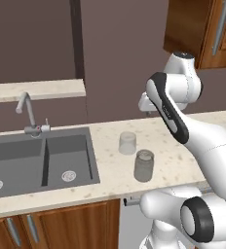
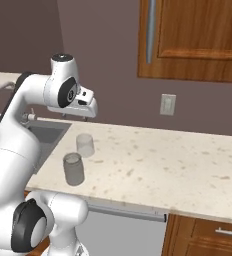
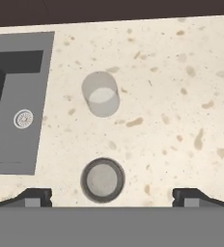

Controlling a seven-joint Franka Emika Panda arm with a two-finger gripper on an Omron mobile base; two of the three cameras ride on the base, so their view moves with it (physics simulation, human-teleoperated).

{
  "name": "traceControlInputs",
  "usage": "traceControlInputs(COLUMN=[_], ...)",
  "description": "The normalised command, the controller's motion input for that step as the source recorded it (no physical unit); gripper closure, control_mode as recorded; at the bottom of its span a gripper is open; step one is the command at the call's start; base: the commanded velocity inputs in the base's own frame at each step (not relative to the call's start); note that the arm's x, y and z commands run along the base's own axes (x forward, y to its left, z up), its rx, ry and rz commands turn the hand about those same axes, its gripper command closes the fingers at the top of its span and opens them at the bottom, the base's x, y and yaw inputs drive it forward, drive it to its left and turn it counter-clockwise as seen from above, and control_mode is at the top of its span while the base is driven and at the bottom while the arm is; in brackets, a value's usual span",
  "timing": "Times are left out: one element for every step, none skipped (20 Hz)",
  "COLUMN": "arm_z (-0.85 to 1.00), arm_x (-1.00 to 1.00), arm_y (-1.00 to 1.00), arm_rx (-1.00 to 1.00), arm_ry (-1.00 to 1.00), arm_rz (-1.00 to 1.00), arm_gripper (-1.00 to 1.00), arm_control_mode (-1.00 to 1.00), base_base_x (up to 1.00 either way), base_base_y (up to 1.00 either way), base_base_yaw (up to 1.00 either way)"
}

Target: Place the jar in the left basin and the glass cup in the right basin of the sink.

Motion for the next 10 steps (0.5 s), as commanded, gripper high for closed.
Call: traceControlInputs(arm_z=[0.0,0.0,0.0,0.0,0.0,0.0,0.0,0.0,0.0,0.0], arm_x=[0.0,0.0,0.0,0.0,0.0,0.0,0.0,0.0,0.0,0.0], arm_y=[0.0,0.0,0.0,0.0,0.0,0.0,0.0,0.0,0.0,0.0], arm_rx=[0.0,0.0,0.0,0.0,0.0,0.0,0.0,0.0,0.0,0.0], arm_ry=[0.0,0.0,0.0,0.0,0.0,0.0,0.0,0.0,0.0,0.0], arm_rz=[0.0,0.0,0.0,0.0,0.0,0.0,0.0,0.0,0.0,0.0], arm_gripper=[-1.0,-1.0,-1.0,-1.0,-1.0,-1.0,-1.0,-1.0,-1.0,-1.0], arm_control_mode=[1.0,1.0,1.0,1.0,1.0,1.0,1.0,1.0,1.0,1.0], base_base_x=[-0.09,-0.09,-0.07,-0.06,-0.06,-0.07,-0.06,-0.07,-0.08,-0.08], base_base_y=[0.43,0.44,0.47,0.47,0.46,0.46,0.45,0.45,0.45,0.44], base_base_yaw=[0.0,0.0,0.0,0.0,0.0,0.0,0.0,0.0,0.0,0.0])
